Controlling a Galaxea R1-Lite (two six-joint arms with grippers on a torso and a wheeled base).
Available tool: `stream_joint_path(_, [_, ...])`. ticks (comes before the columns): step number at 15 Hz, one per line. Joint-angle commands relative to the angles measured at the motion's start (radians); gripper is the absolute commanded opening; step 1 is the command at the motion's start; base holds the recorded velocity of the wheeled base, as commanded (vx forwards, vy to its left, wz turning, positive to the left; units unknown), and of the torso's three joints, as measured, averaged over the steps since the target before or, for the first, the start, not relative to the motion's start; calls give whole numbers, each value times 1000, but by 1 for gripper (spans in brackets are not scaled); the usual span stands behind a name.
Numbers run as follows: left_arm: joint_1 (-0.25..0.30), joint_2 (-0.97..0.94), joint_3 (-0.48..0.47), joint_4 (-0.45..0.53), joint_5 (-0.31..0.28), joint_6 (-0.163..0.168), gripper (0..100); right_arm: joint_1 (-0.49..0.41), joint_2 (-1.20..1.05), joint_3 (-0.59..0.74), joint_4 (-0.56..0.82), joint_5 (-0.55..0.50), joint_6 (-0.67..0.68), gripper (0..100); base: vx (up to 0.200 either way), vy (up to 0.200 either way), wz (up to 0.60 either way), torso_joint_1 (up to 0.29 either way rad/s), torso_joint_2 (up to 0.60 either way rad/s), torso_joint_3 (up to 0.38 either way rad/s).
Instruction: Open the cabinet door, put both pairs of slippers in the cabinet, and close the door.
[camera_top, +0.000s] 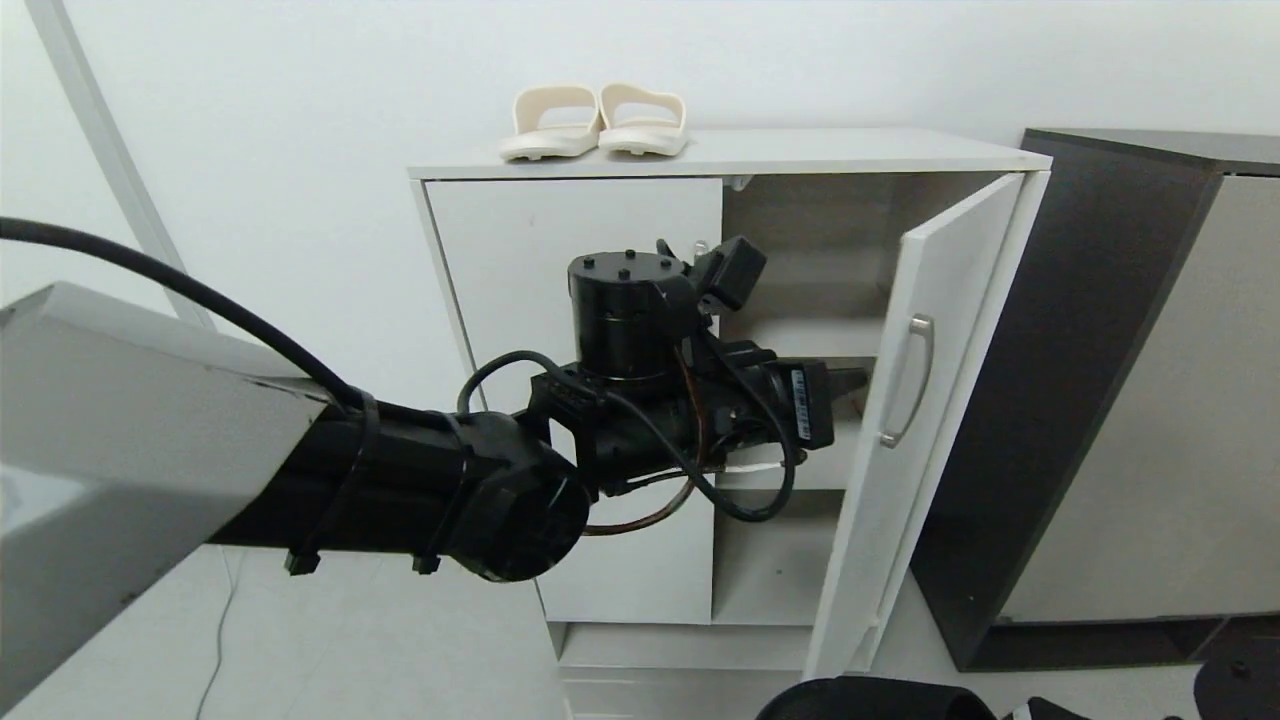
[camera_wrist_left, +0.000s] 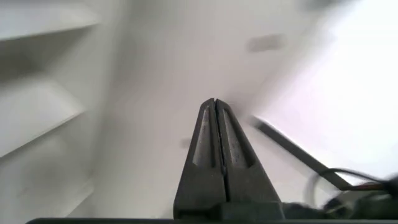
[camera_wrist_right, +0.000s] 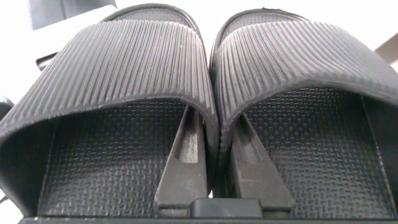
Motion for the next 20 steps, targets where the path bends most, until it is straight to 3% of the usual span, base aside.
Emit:
stream_joint_path(1, [-46,-7,0,-23,24,1,0,2,-2,10,-2,0,-16,0,0,0,0,0,0,0])
stream_joint_path(9, [-37,-9,6,-42,31,3,0,2,-3,11,-4,2,-21,0,0,0,0,0,0,0])
stream_joint_path(10, [-35,-9,11,-59,51,3,0,2,-2,11,-4,2,-19,0,0,0,0,0,0,0])
stream_joint_path(12, [-14,-15,11,-105,146,3,0,-15,23,-1,-5,0,-15,0,0,0,0,0,0,0])
stream_joint_path(15, [63,-144,87,-100,232,5,0,-127,92,-117,-13,-60,24,0,0,0,0,0,0,0])
stream_joint_path(16, [89,-216,135,-79,246,11,0,-147,116,-153,-16,-115,83,0,0,0,0,0,0,0])
stream_joint_path(18, [140,-394,244,118,324,69,0,-169,178,-246,-38,-261,212,0,0,0,0,0,0,0])
stream_joint_path(19, [152,-443,273,171,356,83,0,-175,198,-269,-50,-299,228,0,0,0,0,0,0,0])
stream_joint_path(20, [166,-567,339,282,438,121,0,-181,251,-317,-79,-383,252,0,0,0,0,0,0,0])
